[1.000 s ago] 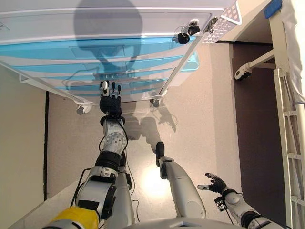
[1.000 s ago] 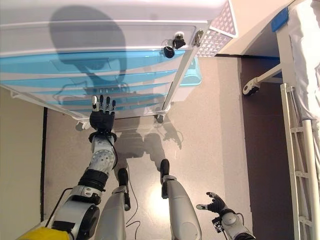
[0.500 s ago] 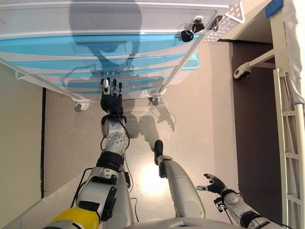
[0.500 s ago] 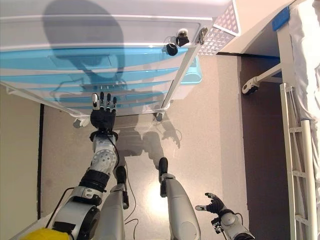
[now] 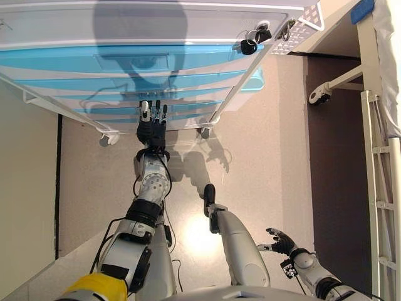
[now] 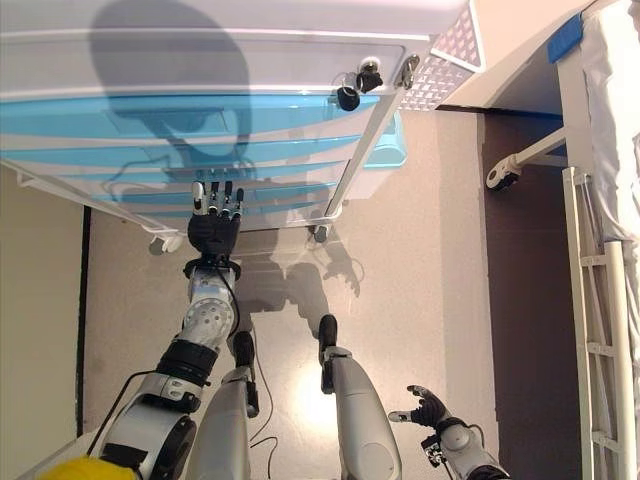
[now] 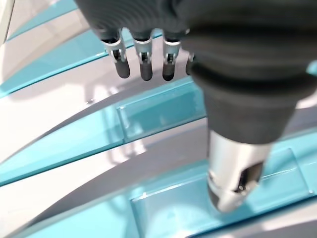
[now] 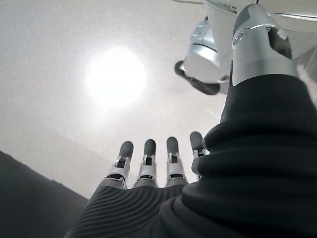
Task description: Open the drawer and pick up the medicine
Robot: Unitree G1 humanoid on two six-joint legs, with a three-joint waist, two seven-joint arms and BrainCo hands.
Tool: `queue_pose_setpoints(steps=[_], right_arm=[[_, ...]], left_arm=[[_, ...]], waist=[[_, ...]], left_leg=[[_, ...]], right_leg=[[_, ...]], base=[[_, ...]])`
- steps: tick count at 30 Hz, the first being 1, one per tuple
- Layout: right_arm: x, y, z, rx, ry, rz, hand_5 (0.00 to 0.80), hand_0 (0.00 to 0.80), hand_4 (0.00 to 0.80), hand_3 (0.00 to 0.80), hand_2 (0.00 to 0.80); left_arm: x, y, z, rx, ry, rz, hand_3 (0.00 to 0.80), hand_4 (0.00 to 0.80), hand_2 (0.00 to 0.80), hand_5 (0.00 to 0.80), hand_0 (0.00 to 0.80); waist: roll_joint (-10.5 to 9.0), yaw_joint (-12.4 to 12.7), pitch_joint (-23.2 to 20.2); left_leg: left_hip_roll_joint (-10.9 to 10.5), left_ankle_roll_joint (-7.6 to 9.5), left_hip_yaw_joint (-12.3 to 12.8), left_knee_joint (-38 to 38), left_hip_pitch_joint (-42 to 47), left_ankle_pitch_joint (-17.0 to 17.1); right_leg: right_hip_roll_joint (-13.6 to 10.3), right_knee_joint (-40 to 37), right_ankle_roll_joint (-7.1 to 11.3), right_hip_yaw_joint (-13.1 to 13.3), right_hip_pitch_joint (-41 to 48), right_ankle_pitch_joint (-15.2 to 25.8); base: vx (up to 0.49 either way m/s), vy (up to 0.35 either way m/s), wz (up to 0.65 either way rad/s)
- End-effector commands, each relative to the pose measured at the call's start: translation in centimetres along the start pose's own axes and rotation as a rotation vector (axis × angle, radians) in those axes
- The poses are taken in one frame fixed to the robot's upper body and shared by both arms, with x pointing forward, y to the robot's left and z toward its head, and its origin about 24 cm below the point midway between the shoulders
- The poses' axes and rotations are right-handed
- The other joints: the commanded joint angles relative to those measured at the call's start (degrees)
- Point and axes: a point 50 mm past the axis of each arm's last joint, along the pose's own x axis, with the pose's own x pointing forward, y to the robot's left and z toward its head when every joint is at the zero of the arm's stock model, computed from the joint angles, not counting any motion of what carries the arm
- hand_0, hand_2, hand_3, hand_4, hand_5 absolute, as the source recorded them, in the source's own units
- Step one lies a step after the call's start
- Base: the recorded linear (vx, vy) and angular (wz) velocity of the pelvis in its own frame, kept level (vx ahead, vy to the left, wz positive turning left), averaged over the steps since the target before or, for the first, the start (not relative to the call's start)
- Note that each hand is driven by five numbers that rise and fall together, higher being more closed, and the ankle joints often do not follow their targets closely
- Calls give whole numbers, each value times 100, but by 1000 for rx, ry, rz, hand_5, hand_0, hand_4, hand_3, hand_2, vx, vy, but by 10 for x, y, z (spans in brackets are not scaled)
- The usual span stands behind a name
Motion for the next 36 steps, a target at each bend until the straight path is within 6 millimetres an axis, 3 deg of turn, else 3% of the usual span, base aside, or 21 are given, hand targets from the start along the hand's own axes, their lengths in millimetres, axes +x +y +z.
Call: queue_pose_setpoints(steps=[1,6,7,8,9,11,13,14,36], right_arm=[[-10,-17,-21,-94,53,-8,0,0,0,0,0],[-9,-18,-21,-98,53,-11,0,0,0,0,0],[-9,-17,-21,-98,54,-10,0,0,0,0,0],[-9,-17,-21,-96,54,-10,0,0,0,0,0],[-9,-17,-21,-94,57,-12,0,0,0,0,0],[-9,-17,-21,-95,55,-11,0,0,0,0,0],[-9,-17,-21,-97,55,-11,0,0,0,0,0],[-9,-17,-21,-95,54,-13,0,0,0,0,0],[-9,-15,-23,-82,64,-17,0,0,0,0,0]], left_arm=[[-6,-133,-8,-43,17,-648,0,0,0,0,0],[-4,-129,-6,-38,5,-624,0,0,0,0,0],[-4,-127,-4,-35,0,-617,113,113,113,113,113],[-4,-126,-4,-33,-2,-614,173,173,173,173,173],[-4,-125,-3,-35,-6,-610,370,370,370,370,370],[-4,-124,-2,-33,-15,-602,505,505,505,505,505],[-3,-122,0,-28,-24,-590,744,744,744,744,744],[-3,-120,0,-26,-27,-582,800,800,800,800,800],[-20,-118,-10,-29,53,-649,800,800,800,800,800]], waist=[[225,-108,-288],[222,-105,-294],[223,-98,-297],[223,-96,-303],[222,-95,-305],[221,-93,-314],[217,-97,-329],[218,-97,-335],[224,-12,-229]], left_leg=[[-347,534,48,639,-327,-436],[-340,530,46,654,-328,-437],[-332,529,49,660,-319,-441],[-333,529,49,667,-324,-443],[-333,529,56,671,-323,-445],[-336,527,54,662,-309,-443],[-333,525,55,665,-323,-444],[-332,525,53,673,-327,-448],[-369,472,38,401,-221,-224]], right_leg=[[132,-223,367,34,223,320],[132,-243,368,41,228,322],[133,-237,368,32,231,320],[133,-234,368,31,229,320],[133,-229,367,31,228,322],[133,-237,366,32,237,318],[135,-238,367,35,228,318],[139,-226,364,40,219,314],[63,-244,357,-86,300,302]], base=[[0,0,0],[0,0,0],[0,0,0],[0,0,0],[0,0,0],[0,0,0],[0,0,0],[0,0,0],[-3,-2,0]])
